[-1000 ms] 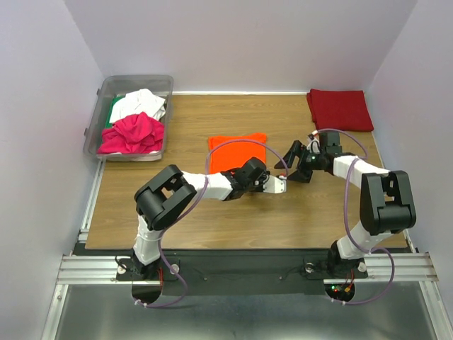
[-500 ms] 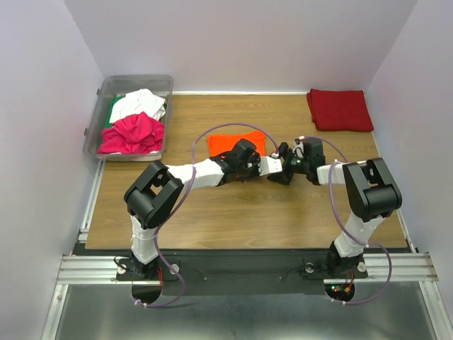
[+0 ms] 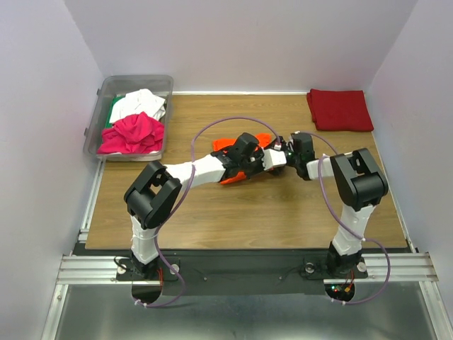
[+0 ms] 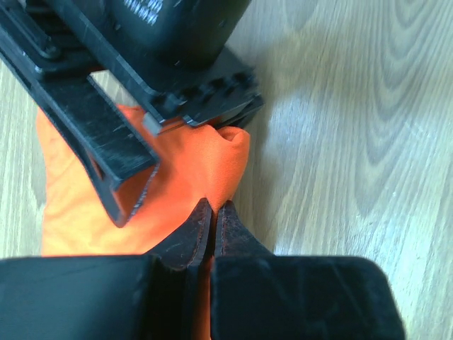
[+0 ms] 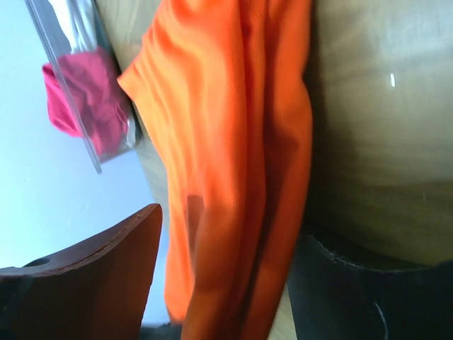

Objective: Fold and stack the t-shirts
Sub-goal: Neatly place the folded tshirt to the corner

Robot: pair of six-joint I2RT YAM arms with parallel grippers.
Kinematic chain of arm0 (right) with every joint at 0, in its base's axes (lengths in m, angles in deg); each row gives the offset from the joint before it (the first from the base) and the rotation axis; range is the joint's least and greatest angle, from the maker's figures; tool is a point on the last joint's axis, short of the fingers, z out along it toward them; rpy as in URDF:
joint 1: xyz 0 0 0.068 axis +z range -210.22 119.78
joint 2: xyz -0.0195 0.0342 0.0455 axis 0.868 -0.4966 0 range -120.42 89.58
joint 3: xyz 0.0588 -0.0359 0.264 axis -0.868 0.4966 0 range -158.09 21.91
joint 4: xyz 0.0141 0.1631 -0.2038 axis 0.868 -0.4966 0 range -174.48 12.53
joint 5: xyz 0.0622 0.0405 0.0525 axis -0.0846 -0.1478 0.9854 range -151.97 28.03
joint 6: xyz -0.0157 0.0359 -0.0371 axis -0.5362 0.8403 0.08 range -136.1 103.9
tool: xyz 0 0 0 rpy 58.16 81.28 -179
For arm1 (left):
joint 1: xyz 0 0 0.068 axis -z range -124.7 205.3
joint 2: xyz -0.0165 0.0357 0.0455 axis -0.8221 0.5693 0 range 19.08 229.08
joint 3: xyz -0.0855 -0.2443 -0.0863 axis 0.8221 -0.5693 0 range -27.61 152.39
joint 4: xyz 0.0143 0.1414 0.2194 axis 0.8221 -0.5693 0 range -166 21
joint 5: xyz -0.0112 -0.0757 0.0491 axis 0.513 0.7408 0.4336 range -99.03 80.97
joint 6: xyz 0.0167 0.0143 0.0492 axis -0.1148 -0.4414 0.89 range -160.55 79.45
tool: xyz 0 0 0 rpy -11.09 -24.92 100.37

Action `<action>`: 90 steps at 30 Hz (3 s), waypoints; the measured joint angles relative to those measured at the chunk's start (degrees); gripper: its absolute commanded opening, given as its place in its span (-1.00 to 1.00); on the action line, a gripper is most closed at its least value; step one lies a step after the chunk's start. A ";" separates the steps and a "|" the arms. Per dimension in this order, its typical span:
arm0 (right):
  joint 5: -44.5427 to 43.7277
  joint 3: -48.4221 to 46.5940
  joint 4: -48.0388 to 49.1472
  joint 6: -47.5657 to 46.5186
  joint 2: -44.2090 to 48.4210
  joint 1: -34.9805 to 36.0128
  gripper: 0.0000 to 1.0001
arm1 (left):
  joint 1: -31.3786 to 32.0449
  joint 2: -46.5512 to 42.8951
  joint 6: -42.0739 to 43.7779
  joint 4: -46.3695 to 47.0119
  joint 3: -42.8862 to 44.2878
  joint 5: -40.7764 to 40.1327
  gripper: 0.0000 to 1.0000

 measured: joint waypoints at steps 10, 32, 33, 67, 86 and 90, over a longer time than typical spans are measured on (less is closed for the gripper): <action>-8.48 -5.62 2.71 0.42 -5.25 0.07 -0.29 | -0.09 0.02 -1.42 -0.11 0.44 1.33 -1.00; -9.99 -41.20 -29.46 -55.52 -10.86 -9.62 -0.99 | -9.11 -17.11 -6.86 -10.47 -2.29 6.58 0.48; -9.90 -44.24 -31.19 -58.01 -11.93 -10.80 -0.99 | -9.35 -17.35 -6.93 -10.78 -2.45 6.80 0.51; -9.64 -77.02 -53.86 -84.11 -20.98 -22.01 -0.99 | -12.35 -17.59 -6.16 -14.23 -4.94 7.21 0.73; -8.09 -85.11 -54.53 -80.65 -22.12 -24.76 -0.99 | -12.72 -17.59 -5.79 -14.56 -4.94 7.17 0.73; -8.04 -85.11 -54.55 -80.35 -24.28 -26.27 -0.99 | -12.74 -17.59 -5.62 -14.71 -4.94 7.13 0.74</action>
